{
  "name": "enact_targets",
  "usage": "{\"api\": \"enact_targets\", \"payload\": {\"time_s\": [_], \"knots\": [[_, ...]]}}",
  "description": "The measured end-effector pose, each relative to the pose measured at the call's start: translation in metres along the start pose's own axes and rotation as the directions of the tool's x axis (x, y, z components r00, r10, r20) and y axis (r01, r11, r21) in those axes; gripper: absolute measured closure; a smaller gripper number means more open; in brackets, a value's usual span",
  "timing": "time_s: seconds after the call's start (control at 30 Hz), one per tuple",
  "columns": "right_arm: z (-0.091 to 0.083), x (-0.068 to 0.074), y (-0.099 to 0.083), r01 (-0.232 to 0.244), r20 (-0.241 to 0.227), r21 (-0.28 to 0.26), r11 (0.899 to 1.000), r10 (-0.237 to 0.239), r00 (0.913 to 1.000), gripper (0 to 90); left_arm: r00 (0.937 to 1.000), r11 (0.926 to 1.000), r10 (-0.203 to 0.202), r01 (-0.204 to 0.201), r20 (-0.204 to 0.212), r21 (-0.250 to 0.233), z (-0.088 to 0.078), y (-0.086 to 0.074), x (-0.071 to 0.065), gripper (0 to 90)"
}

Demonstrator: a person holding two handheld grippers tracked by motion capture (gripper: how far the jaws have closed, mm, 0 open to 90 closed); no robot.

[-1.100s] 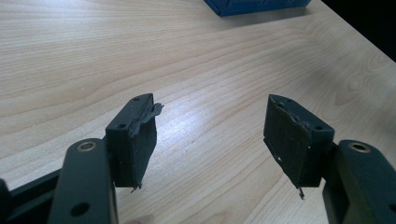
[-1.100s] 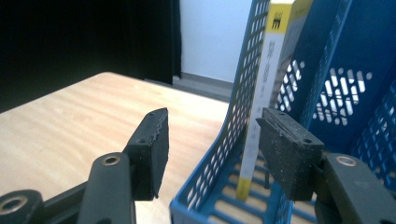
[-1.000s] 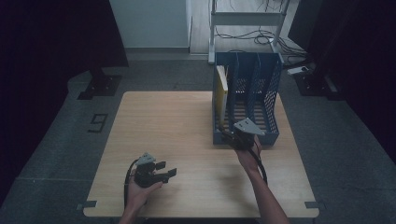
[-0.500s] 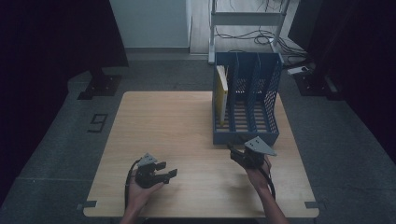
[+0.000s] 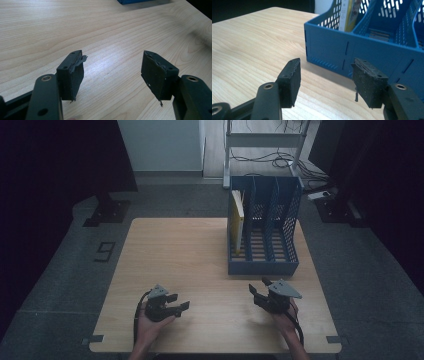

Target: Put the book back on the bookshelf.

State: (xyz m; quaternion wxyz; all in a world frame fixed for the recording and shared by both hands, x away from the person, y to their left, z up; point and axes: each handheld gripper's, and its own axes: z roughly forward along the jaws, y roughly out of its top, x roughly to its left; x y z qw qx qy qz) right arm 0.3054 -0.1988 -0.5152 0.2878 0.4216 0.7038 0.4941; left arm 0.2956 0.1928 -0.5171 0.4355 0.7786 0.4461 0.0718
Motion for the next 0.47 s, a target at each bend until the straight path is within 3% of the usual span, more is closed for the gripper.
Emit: {"api": "enact_targets", "payload": {"time_s": [0.47], "knots": [[0.0033,-0.0008,-0.0047,0.000,0.005,0.024,1.000,0.000,1.0000,38.9,1.0000,1.0000,-0.003,0.003,0.001,0.002,-0.0006,0.0001,0.0014,34.6]]}}
